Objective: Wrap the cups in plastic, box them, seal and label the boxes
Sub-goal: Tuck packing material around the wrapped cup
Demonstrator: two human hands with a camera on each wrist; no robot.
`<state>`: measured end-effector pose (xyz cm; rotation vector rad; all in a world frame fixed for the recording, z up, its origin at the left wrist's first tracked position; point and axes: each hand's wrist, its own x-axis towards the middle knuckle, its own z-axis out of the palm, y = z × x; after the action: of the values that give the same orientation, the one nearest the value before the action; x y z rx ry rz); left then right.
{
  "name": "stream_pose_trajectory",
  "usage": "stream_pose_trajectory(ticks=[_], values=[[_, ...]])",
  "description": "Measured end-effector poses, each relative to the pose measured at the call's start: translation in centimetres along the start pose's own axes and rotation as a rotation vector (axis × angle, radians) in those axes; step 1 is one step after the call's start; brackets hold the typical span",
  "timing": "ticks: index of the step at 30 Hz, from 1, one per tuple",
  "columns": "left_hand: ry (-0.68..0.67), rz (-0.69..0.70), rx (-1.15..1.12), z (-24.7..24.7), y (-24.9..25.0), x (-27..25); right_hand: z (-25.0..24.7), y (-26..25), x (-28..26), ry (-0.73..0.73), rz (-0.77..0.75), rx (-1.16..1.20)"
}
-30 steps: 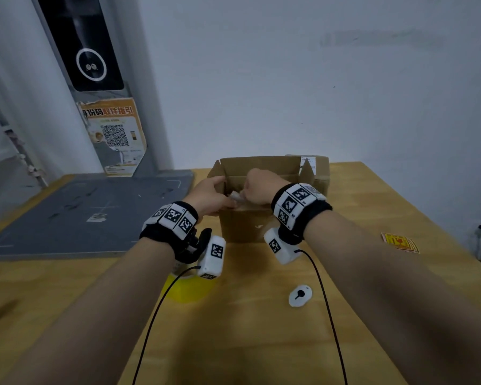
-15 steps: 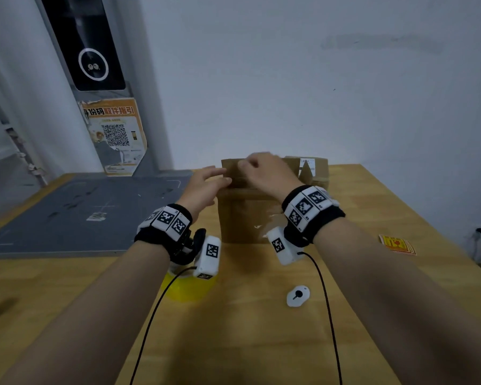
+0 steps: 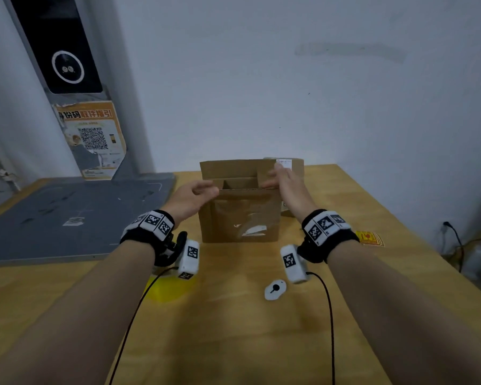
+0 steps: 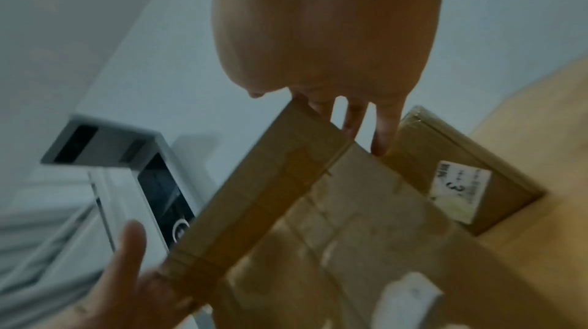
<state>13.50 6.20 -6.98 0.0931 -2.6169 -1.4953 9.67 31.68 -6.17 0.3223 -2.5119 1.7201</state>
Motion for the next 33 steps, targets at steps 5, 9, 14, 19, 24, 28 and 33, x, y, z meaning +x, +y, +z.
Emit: stream_pose_trajectory(ticks=[5, 9, 14, 19, 24, 28, 33], values=[[0.076, -0.001, -0.053, 0.6, -1.3, -0.3, 0.3, 1.6, -0.6, -0.081, -0.027, -0.052], [0.112, -0.088, -0.194, 0.7, -1.9, -1.2, 0.2, 2.5, -0.8, -0.056, -0.022, -0.036], [0.286, -0.097, -0.355, -0.8, -1.8, -2.0, 1.4, 1.3, -1.1, -0.063, -0.031, -0.02], [0.586, 0.109, -0.358, -4.5, 1.1, -3.0, 2.7, -4.6, -0.4, -0.025, -0.2, 0.116], [0.819, 0.258, -0.403, -7.8, 3.8, -3.4, 3.3, -9.6, -0.1, 0.006, -0.33, 0.251], [0.887, 0.27, -0.37, -8.7, 3.8, -3.7, 3.6, -10.2, -0.7, -0.08, -0.294, 0.264], [0.874, 0.265, -0.377, -7.6, 2.6, -3.9, 2.9, -7.2, -0.7, 0.052, -0.233, 0.082]])
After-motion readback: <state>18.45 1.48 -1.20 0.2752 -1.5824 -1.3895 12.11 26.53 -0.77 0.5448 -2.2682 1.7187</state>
